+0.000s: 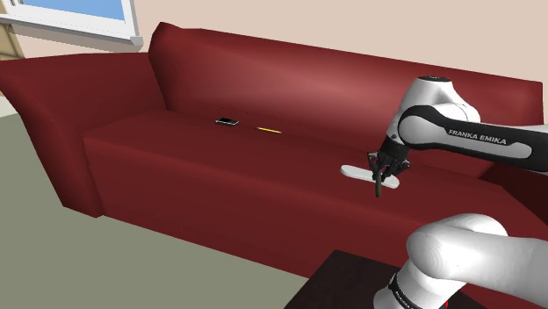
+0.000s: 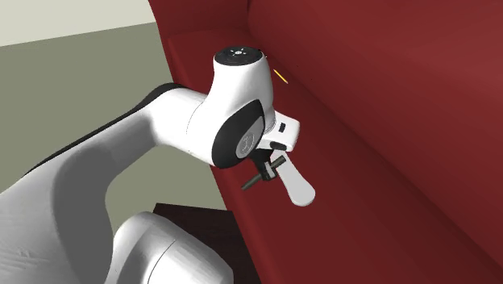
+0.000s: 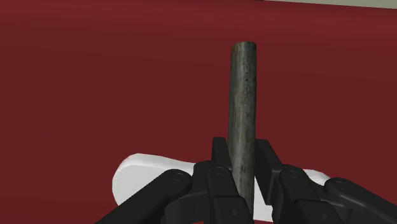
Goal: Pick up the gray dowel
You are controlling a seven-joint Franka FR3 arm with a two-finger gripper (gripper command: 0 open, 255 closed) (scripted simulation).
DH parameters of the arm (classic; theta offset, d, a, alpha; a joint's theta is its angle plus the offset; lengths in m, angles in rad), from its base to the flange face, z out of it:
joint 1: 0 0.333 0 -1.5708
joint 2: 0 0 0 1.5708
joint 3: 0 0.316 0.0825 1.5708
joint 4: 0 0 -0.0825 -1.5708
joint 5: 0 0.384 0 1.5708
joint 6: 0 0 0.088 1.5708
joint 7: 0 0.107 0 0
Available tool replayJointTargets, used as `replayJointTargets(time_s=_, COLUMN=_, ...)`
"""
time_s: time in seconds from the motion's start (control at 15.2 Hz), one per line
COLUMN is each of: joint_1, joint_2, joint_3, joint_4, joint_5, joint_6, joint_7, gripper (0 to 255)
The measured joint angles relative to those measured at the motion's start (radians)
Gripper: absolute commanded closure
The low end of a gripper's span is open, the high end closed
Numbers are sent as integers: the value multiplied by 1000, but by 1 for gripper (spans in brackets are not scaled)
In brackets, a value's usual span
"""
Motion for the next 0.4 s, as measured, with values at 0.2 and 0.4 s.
replayJointTargets(time_s=0.2, joint_1=1, joint_2=10, joint_3=1, joint_4=49, joint_5=3, joint_6=-38, joint_7=-6, gripper=255)
replayJointTargets(time_s=0.4, joint_1=5, joint_2=9, joint_3=7, joint_4=81, joint_5=10, joint_6=-73, joint_7=-6, gripper=255)
